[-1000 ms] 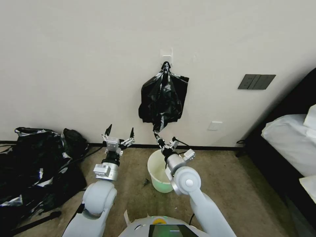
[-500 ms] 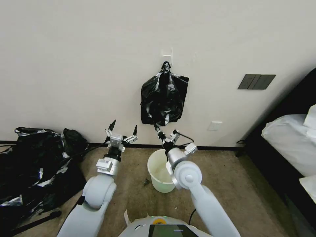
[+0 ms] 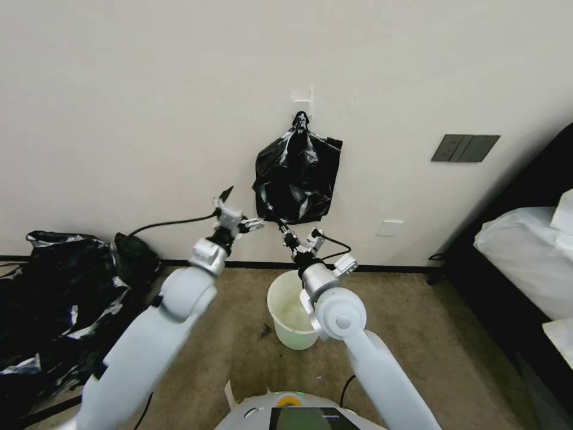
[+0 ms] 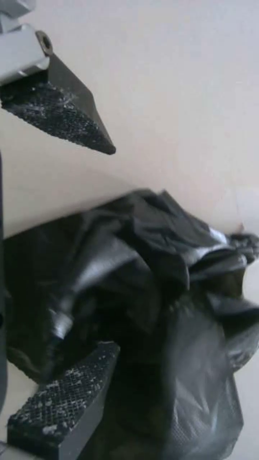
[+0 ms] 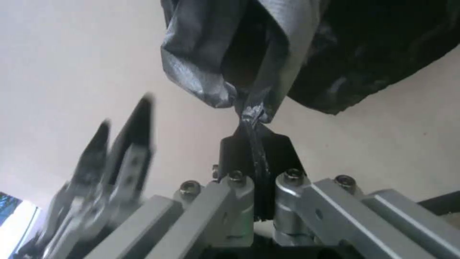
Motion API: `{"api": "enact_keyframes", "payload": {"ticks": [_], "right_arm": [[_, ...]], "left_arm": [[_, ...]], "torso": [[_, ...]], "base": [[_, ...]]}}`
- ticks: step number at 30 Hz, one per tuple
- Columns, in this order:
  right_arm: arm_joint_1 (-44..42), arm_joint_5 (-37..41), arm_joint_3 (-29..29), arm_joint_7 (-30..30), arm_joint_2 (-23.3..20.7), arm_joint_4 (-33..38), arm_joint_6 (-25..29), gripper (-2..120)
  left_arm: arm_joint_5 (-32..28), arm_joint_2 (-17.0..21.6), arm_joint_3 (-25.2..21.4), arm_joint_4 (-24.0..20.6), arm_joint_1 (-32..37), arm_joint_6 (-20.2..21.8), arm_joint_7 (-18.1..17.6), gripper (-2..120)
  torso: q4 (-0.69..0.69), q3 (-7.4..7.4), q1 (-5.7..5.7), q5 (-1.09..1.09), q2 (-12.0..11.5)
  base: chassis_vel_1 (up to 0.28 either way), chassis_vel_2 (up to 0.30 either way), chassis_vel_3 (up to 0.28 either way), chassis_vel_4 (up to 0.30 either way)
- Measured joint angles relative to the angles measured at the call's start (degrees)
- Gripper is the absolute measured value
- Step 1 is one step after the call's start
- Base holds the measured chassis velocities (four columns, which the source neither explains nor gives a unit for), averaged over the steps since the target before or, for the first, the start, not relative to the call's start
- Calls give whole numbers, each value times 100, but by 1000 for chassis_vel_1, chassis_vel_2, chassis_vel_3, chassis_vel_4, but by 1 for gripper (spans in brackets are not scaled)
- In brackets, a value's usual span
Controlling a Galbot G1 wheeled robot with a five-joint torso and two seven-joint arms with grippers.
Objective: Place a trash bag onto the trash bin.
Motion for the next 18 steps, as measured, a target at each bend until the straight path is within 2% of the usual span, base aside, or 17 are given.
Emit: {"api": "enact_keyframes", "payload": {"ticks": [5, 9, 18], "right_arm": [[15, -10, -25, -2, 25, -27, -5, 0], [22, -10, -25, -2, 41, -30, -6, 0], [9, -8, -24, -2, 36, -20, -5, 0]], "left_arm": [[-19, -3, 540, 280, -674, 318, -107, 100], [-25, -9, 744, 571, -1009, 494, -220, 100], [-225, -19, 1179, 1065, -1781, 606, -187, 100]], "torso": [[2, 0, 0, -1, 0], [3, 0, 0, -1, 0], [2, 0, 0, 0, 0]], "base": [[0, 0, 0, 0], [0, 0, 0, 0], [0, 0, 0, 0]]}}
